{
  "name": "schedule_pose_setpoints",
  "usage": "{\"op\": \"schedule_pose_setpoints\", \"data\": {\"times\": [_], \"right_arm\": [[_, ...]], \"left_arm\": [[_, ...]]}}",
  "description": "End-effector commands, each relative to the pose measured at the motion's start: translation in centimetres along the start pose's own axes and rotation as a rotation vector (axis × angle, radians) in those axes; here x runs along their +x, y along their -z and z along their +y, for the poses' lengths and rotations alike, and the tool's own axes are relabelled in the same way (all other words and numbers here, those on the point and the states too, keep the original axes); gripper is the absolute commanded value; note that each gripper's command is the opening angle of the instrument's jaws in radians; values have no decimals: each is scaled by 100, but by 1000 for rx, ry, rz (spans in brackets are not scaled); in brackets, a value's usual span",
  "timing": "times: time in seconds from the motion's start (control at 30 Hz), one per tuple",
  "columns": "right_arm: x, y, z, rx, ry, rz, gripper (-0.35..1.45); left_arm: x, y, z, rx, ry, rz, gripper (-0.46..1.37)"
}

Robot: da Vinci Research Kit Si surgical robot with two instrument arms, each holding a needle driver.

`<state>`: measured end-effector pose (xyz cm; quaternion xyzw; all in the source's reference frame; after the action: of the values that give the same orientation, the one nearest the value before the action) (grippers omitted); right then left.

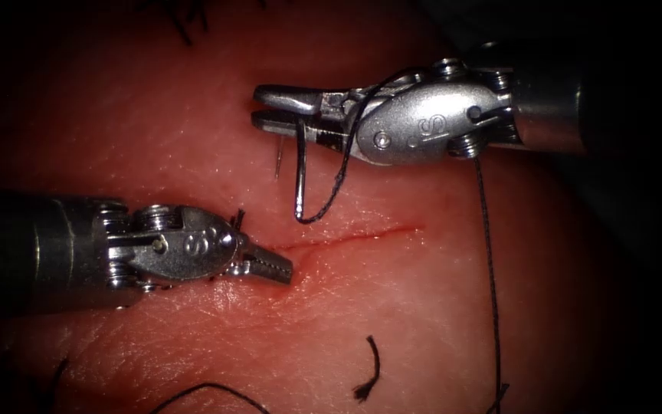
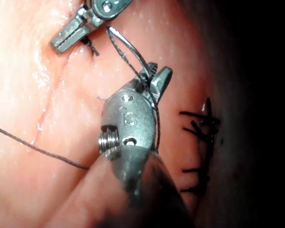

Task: Wound Closure
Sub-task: Use the right gripper to throw the needle through the top of the wound

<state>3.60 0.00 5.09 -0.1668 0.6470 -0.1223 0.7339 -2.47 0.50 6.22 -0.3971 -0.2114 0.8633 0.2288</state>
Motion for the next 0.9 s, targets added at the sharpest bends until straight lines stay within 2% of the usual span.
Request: {"op": "schedule_pose_setpoints", "data": {"times": [0.03, 0.23, 0.3, 0.37, 0.4, 0.5, 0.53, 0.7, 0.8, 0.83, 0.87, 0.9], "right_arm": [[-1, 2, -1, 10, 2, 3, -35], [-1, 11, 2, 22, -1, 11, -35], [1, 13, 2, 20, -2, 14, -35], [4, 13, 1, 20, -1, 17, -35], [5, 13, 1, 20, -1, 18, -35], [6, 13, 0, 17, 0, 18, -35], [5, 13, 1, 17, -1, 18, -35], [5, 13, 1, 20, -2, 17, -35], [5, 13, 1, 26, -2, 18, -35], [6, 13, 1, 26, -2, 18, -35], [7, 13, 1, 29, -2, 19, -35], [8, 14, 1, 29, -2, 20, -35]], "left_arm": [[-1, -2, 0, 2, 3, 23, -35], [2, -3, 2, 24, -17, 80, -35], [3, -3, 3, 29, -27, 79, -33], [4, -4, 3, 30, -26, 79, 25], [5, -5, 3, 31, -26, 79, 40], [6, -8, 1, 33, -25, 79, 57], [6, -10, 0, 34, -30, 79, 75], [8, -14, 1, 40, -40, 82, 88], [9, -15, 1, 42, -39, 91, 78], [9, -16, 2, 45, -37, 102, 54], [9, -16, 2, 46, -37, 105, 47], [8, -16, 2, 48, -37, 114, 3]]}}
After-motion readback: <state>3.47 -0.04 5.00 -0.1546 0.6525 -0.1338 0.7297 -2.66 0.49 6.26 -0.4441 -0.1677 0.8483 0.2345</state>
